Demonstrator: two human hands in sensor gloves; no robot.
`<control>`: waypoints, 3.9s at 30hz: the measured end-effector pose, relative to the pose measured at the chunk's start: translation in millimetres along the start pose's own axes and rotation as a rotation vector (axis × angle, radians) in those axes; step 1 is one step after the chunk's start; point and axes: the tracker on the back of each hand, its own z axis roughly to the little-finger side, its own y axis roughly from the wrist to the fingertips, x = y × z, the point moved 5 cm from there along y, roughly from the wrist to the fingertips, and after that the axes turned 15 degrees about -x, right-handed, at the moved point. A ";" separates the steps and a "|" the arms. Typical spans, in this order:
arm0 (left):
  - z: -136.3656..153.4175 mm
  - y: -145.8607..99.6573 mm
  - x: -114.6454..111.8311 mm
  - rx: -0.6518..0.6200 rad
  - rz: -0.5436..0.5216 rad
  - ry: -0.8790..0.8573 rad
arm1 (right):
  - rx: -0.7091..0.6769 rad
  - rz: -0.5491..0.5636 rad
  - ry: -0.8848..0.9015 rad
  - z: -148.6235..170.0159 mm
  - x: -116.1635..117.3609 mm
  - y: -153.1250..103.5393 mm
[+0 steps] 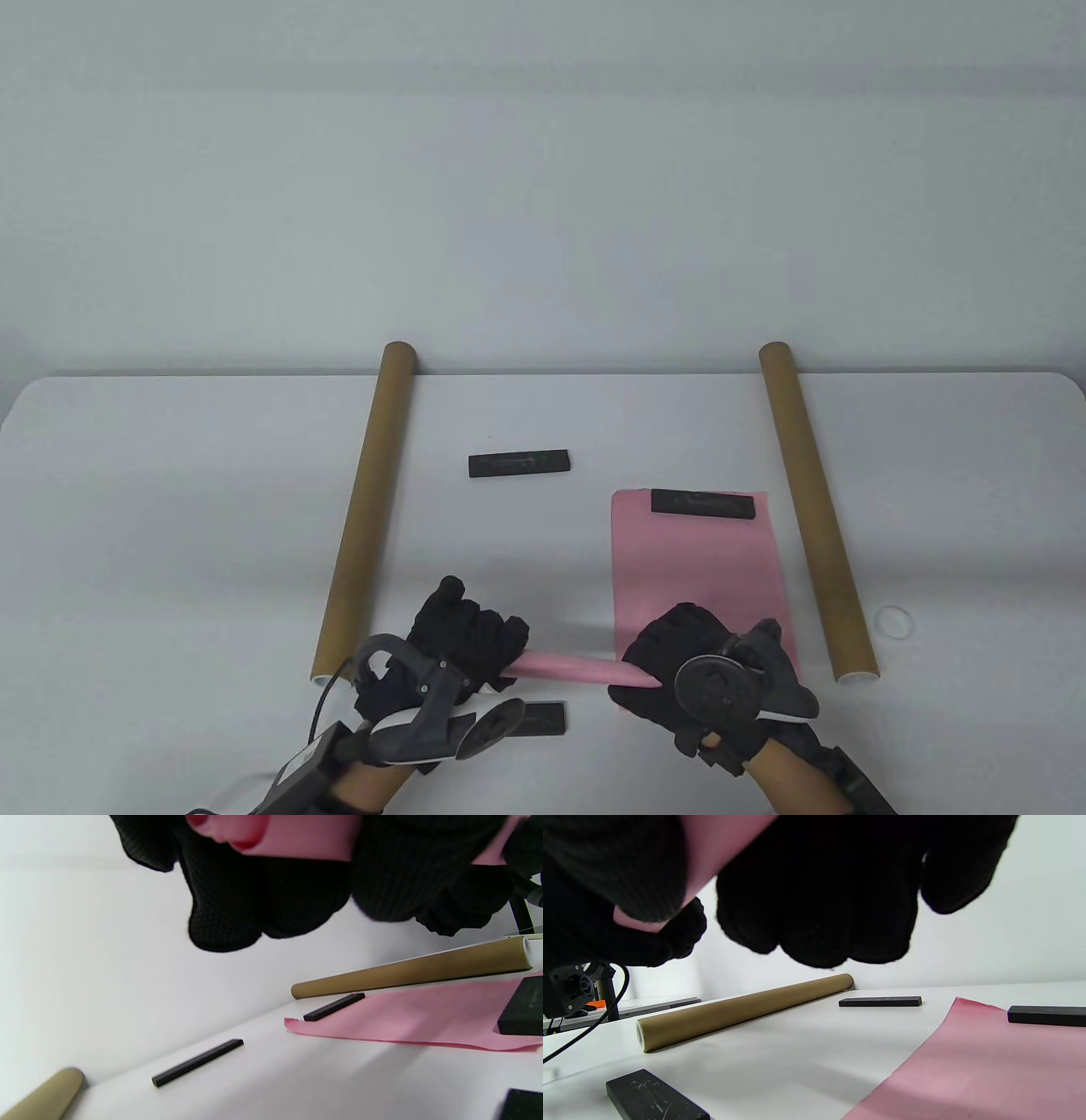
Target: Roll up papers and store in mailing tubes
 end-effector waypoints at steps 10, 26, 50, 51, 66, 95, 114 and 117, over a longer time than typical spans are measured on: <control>34.8 -9.4 -30.1 0.147 -0.003 -0.516 | 0.219 0.429 0.415 42.6 -29.7 -27.7; -0.7 3.1 -33.8 -0.045 0.117 -0.511 | 0.080 0.401 0.777 22.7 -9.6 -11.4; 137.3 -58.9 -59.1 0.654 0.282 -0.312 | -0.001 0.014 0.337 -2.9 7.7 2.3; 141.5 -59.8 -61.8 0.676 0.301 -0.319 | -0.003 0.025 0.334 -3.1 5.1 2.1; 212.8 -48.3 -165.5 0.956 0.832 -0.523 | -0.033 0.286 0.082 -9.7 -41.1 -12.6; 229.4 -79.6 -119.7 1.122 0.656 -0.268 | 0.016 0.330 0.119 4.7 -44.4 -18.3; 154.7 -87.0 -12.1 0.763 0.083 0.156 | 0.307 0.618 0.255 84.9 -83.9 -73.1; 151.6 -85.2 -11.1 0.714 0.059 0.131 | 0.424 0.791 0.358 107.9 -92.3 -99.5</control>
